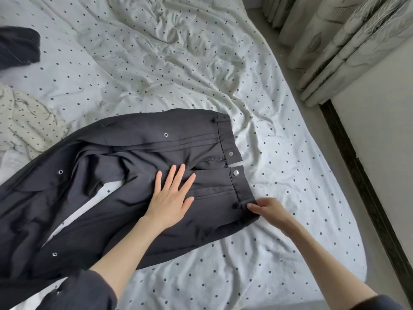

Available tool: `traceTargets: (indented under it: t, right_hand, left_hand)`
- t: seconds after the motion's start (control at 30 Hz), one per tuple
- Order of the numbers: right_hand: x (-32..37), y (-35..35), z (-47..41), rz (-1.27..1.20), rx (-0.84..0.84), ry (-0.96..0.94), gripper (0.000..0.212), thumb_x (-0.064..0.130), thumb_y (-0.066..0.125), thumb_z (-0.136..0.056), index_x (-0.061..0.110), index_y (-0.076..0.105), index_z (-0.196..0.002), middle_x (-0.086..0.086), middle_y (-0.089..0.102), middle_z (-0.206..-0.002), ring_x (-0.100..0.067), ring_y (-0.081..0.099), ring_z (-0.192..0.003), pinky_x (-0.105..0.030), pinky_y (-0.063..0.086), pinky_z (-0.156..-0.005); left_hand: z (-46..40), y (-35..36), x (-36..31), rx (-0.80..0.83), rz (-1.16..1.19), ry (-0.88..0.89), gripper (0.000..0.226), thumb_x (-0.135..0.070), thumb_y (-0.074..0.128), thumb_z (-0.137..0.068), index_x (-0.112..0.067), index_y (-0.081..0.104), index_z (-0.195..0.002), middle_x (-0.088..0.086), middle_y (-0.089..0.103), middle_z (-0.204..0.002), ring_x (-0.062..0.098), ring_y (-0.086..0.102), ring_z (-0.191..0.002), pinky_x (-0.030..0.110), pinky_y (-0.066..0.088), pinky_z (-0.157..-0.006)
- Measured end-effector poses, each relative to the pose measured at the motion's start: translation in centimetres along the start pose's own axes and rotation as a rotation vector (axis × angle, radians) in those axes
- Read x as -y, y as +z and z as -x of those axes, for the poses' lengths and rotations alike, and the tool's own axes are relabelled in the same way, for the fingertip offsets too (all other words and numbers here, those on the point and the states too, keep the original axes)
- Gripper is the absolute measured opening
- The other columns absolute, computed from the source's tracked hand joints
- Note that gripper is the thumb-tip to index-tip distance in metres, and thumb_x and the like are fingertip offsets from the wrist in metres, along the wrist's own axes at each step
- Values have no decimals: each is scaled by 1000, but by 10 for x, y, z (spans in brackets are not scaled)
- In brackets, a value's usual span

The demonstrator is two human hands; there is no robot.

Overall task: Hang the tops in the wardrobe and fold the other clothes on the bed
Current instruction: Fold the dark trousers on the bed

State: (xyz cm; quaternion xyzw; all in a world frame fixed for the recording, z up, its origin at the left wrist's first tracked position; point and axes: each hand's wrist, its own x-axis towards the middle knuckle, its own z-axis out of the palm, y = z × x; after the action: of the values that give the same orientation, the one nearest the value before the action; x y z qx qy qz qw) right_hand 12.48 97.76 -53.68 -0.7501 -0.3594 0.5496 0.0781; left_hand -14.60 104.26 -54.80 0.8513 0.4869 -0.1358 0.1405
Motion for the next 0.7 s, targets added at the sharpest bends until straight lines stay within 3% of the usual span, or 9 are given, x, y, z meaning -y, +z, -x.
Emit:
traceTargets:
  t: [0.1, 0.23, 0.37, 0.4, 0.47, 0.53, 0.6, 0.67, 0.7]
  right_hand:
    - [30, -9, -9, -107, -146, -96, 22, 30, 56, -91, 10, 66, -90, -1, 66, -85, -15, 60, -80, -27, 44, -71]
    - [84, -25, -39, -184, -225, -152, 36, 36, 46, -95, 6, 64, -101, -12, 67, -98, -24, 62, -92, -30, 46, -78]
    - [115, -23, -76, -87, 9, -49, 34, 28, 43, -98, 1, 62, -105, -14, 64, -108, -17, 65, -73, -13, 36, -46]
    - [116, -24, -83, -78, 41, -29, 36, 27, 46, -97, -2, 60, -112, -17, 62, -121, -21, 68, -79, -15, 40, -51]
    - [118, -29, -89, -61, 93, -12, 37, 29, 53, -95, 0, 58, -118, -11, 55, -133, -25, 65, -102, -33, 48, -90]
    - [120, -36, -92, -37, 164, -1, 35, 29, 59, -92, 5, 59, -116, -9, 57, -129, -23, 57, -116, -44, 33, -108]
    - [123, -36, -93, -37, 239, 25, 19, 25, 65, -87, 10, 64, -99, -6, 67, -111, -17, 63, -106, -30, 42, -96]
    - [125, -32, -93, -61, 239, 39, 11, 18, 70, -83, 9, 64, -87, -4, 68, -88, -9, 66, -74, -14, 44, -61]
    - [126, -31, -93, -72, 202, 34, 13, 15, 71, -81, 5, 65, -88, -6, 66, -85, -11, 64, -69, -15, 41, -53]
  left_hand:
    - [2, -4, 2, -36, 45, -7, 60, -40, 32, -99, -26, 5, -151, 3, -8, -159, 25, -10, -145, 45, -13, -113]
    - [8, -7, 5, -66, 75, -17, 58, -35, 36, -99, -25, 10, -150, 2, -2, -159, 25, -3, -146, 38, -12, -113]
    - [12, -8, 7, -91, 94, -37, 57, -28, 45, -97, -21, 22, -149, 4, 12, -158, 27, 9, -145, 41, 0, -116]
    - [13, -7, 7, -103, 98, -44, 57, -27, 48, -96, -20, 26, -148, 5, 16, -157, 28, 13, -145, 42, 4, -116]
    - [13, -6, 7, -120, 94, -58, 57, -24, 53, -94, -18, 32, -146, 7, 23, -155, 30, 20, -143, 44, 11, -115]
    - [12, -6, 5, -120, 83, -72, 57, -22, 56, -92, -17, 36, -145, 9, 27, -153, 32, 24, -141, 46, 15, -114]
    - [10, -6, 2, -118, 74, -91, 57, -20, 60, -89, -15, 39, -143, 11, 31, -151, 34, 28, -140, 50, 20, -112]
    - [9, -6, -3, -122, 54, -103, 58, -18, 65, -86, -14, 44, -140, 13, 36, -149, 37, 32, -137, 53, 24, -110]
    - [8, -7, -5, -123, 44, -105, 59, -18, 67, -84, -13, 46, -139, 14, 37, -148, 37, 34, -136, 54, 25, -109]
